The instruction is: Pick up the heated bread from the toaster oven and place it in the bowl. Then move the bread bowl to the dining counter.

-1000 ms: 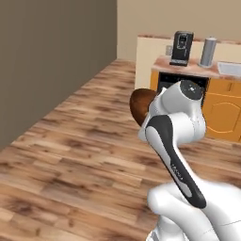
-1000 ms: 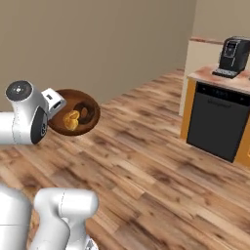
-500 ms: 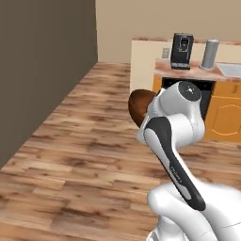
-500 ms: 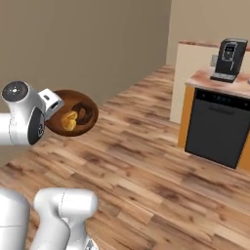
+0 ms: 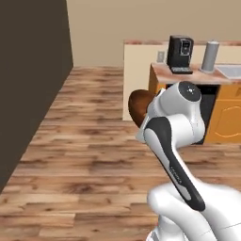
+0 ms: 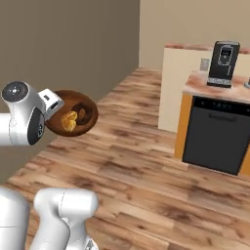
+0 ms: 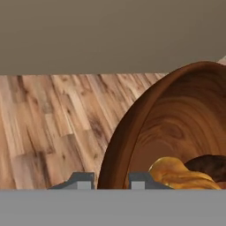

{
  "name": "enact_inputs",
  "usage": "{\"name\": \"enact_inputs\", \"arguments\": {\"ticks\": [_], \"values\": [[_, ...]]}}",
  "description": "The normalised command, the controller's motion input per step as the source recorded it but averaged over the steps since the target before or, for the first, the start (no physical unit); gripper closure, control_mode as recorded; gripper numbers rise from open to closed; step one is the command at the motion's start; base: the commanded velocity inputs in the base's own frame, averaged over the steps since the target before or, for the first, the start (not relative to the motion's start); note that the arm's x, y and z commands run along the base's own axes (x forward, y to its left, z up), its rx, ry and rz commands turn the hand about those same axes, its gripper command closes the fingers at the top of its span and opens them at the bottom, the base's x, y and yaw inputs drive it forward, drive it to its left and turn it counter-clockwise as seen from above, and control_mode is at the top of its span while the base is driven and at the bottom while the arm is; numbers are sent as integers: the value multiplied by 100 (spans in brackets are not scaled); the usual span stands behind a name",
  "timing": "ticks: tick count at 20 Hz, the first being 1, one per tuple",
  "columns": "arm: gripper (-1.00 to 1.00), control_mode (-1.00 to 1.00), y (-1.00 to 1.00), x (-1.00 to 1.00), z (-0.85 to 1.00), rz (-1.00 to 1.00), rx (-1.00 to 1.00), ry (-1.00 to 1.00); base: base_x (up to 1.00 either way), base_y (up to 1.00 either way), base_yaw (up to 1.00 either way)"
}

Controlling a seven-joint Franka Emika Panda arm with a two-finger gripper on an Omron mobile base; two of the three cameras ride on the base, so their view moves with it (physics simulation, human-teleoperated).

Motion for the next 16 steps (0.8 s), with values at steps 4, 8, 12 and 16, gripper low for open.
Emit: {"name": "enact_inputs", "arguments": {"ticks": [4,8,12,16], "values": [[100,100,0,0,0,0,0,0,100,86,-32],[100,100,0,0,0,0,0,0,100,17,-19],[100,100,0,0,0,0,0,0,100,32,-22],[100,100,0,0,0,0,0,0,100,30,-21]]}}
